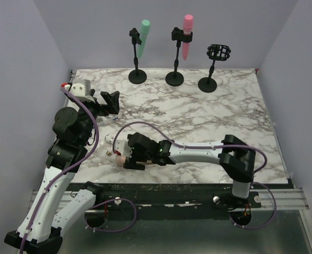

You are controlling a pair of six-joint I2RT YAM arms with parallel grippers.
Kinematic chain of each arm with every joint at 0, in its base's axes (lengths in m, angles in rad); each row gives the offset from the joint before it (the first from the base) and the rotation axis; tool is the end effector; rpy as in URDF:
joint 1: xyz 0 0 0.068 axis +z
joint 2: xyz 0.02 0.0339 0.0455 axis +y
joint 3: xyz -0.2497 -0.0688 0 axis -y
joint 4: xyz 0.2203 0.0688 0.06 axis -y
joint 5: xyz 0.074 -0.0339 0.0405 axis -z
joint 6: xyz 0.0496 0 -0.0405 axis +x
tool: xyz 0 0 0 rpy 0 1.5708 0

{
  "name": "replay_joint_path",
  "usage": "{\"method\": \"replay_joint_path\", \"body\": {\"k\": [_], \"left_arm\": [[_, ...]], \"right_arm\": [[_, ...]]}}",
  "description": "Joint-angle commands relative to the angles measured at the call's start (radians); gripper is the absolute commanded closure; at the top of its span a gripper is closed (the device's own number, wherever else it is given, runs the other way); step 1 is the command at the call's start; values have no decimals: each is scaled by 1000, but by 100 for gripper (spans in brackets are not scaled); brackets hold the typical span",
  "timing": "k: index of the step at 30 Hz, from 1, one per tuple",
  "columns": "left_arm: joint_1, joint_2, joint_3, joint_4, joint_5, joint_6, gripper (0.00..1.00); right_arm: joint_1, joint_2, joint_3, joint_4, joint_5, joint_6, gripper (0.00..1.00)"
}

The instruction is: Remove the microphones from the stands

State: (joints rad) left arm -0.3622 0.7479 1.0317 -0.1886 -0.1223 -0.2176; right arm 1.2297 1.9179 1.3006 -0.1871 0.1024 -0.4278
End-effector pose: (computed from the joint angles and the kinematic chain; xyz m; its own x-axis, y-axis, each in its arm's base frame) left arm 0.1464 -0.0490 0.4143 0.0354 -0.2425 -0.9695 0.2517 0.9410 -0.2262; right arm 0.1402 0.3798 0.1809 0.1598 -0.7835 -0.6005 -0.9314 0.0819 -0.3547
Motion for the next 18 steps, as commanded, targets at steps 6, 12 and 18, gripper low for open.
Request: {"method": "replay_joint_path", "body": {"k": [6,12,18], "left_arm": [[-5,-15,2,6,19,-14,1],[-6,-18,4,4,22,-17,2],[-7,-6,11,-2,43,-20,1]], "right_arm": [[-25,-429,-204,368,94,148,0],[-175,-615,-215,449,238,333,0],[-456,-647,-91,289,324,500,0]]}}
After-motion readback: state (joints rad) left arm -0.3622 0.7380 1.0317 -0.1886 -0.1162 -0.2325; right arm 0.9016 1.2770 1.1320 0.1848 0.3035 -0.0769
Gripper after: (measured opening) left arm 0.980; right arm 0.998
